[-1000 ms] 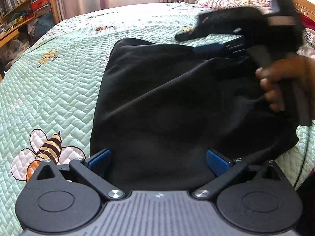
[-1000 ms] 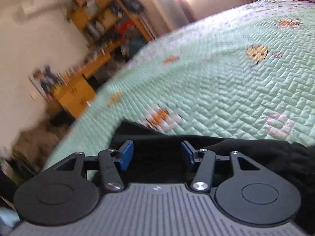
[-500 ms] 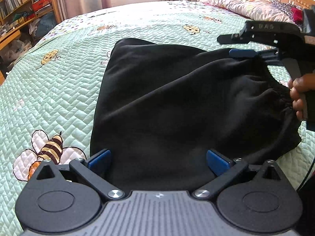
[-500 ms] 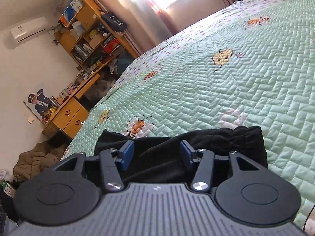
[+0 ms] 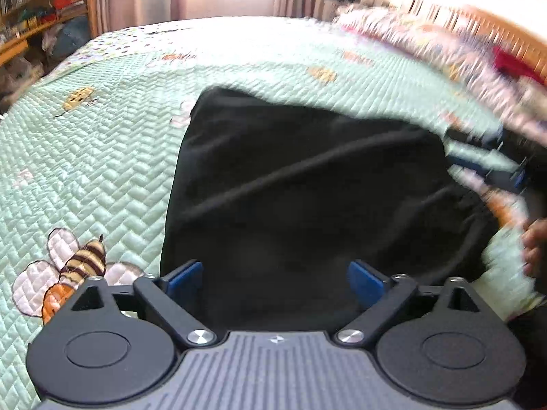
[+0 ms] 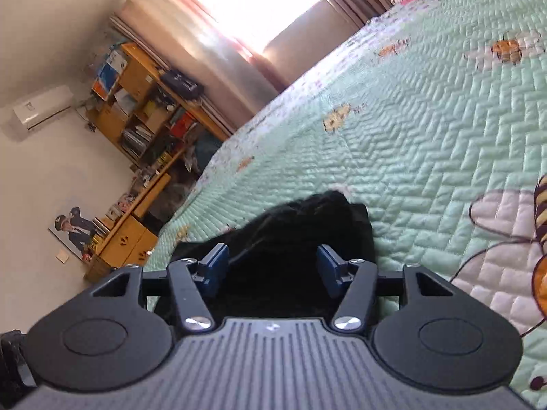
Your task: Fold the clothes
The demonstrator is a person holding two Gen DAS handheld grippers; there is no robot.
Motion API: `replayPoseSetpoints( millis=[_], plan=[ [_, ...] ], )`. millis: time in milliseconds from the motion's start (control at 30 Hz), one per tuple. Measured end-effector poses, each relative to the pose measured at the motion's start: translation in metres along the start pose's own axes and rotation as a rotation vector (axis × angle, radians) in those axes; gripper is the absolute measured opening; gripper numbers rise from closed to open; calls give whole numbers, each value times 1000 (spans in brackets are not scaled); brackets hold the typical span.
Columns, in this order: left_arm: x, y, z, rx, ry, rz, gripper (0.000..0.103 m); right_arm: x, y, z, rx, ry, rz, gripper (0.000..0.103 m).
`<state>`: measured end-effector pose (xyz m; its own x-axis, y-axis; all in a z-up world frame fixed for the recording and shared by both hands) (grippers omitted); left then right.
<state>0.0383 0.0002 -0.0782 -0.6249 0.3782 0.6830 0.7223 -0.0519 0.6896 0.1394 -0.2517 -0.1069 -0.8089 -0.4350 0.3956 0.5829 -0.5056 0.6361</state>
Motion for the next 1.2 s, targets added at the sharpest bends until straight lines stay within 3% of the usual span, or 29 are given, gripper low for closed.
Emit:
replayPoseSetpoints(
  millis=[133,233,300,367,433,467,533,633,900,1000,1100,1200],
  plan=[
    [19,55,6,25,-38,-134,100,14,13,21,-7,98,-39,64],
    [-12,91,19,60,-84,-122,96,21,3,46,90,145,-23,65],
    [-51,107,30,75,-96,-77,87,25,-7,62,178,165,-8,65],
    [-94,117,39,61,-96,-4,67,21,-31,62,321,105,45,65],
    [-141,117,53,53,-59,86,54,14,-59,51,452,30,122,64],
    [-149,118,57,56,-58,101,43,12,-72,45,522,-9,157,60],
    [-160,121,63,62,-63,124,39,18,-97,35,720,-62,123,56],
    [-173,124,71,80,-72,157,31,27,-106,34,789,-71,91,56],
    [-167,122,77,166,-151,135,32,40,-95,36,744,26,96,57],
    [-169,124,69,142,-157,153,47,47,-75,46,672,83,116,58],
    [-172,125,57,89,-152,181,63,54,-35,78,631,173,16,58],
    [-175,126,48,44,-137,214,71,28,-8,110,743,172,-48,59]
  ],
)
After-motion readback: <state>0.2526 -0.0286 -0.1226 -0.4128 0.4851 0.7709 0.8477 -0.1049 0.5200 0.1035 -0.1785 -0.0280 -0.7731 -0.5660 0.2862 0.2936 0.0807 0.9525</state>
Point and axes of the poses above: each gripper's, at about its wrist camera, not at the fingertips, and x roughly against the way its jaws point, z to its left, y to its top, the point moved 10 cm from there along -x, roughly the way its jaws point, and after that the axes turned 7 degrees about -y, right-handed, at the moved point
